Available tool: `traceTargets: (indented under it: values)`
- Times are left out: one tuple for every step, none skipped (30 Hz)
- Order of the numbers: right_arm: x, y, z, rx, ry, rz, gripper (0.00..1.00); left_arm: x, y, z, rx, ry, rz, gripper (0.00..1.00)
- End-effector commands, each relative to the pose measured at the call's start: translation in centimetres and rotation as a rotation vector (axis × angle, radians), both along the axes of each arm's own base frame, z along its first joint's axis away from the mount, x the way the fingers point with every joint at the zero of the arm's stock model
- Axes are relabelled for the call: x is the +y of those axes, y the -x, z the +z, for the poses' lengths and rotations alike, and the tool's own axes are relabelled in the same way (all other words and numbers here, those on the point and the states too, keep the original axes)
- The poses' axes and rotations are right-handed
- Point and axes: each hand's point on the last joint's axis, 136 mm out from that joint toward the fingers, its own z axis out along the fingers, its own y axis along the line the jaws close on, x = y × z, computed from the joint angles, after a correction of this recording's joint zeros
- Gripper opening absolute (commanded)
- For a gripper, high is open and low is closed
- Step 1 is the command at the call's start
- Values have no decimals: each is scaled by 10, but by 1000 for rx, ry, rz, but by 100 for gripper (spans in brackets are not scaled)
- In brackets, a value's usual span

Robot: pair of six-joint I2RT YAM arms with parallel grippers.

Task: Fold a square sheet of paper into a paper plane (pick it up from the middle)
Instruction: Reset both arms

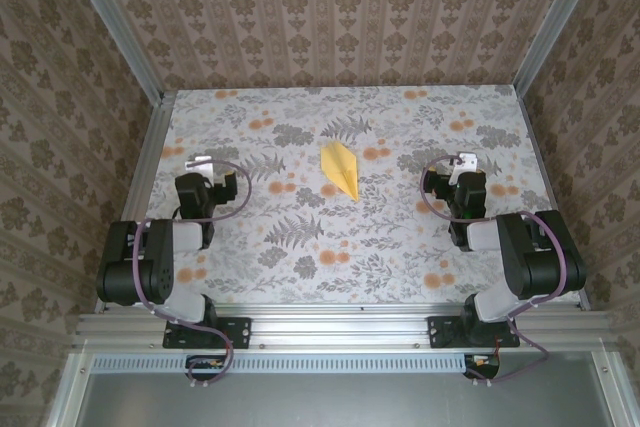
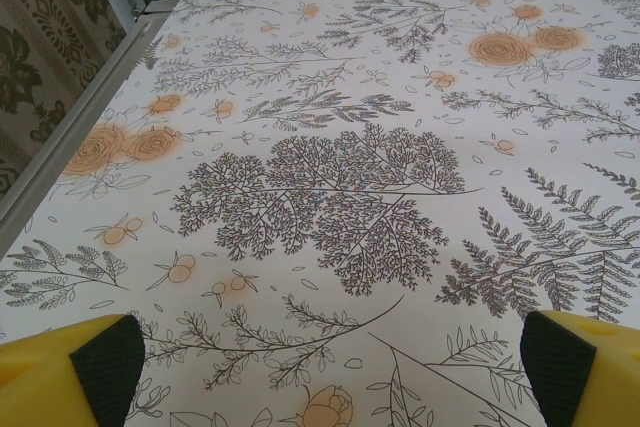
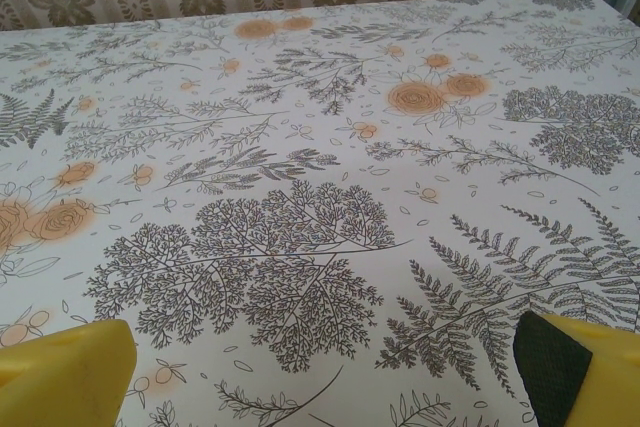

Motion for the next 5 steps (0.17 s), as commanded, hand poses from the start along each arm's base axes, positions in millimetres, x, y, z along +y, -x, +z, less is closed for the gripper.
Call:
traceTargets:
  values:
    - [2,-6,11,-41,9,16,100,1,-7,6,-14,-20,-3,100]
    - [2,-5,11,-40,9,16,100,1,-7,6,-14,-21,-4,100]
    - [2,-5,11,-41,8,16,100,1,-7,6,-14,-21,-5,100]
    - [2,-5,11,-41,8,16,100,1,-7,6,-14,-21,-5,100]
    - [2,-5,11,-41,9,16,100,1,-6,5,-13,-22,-5,100]
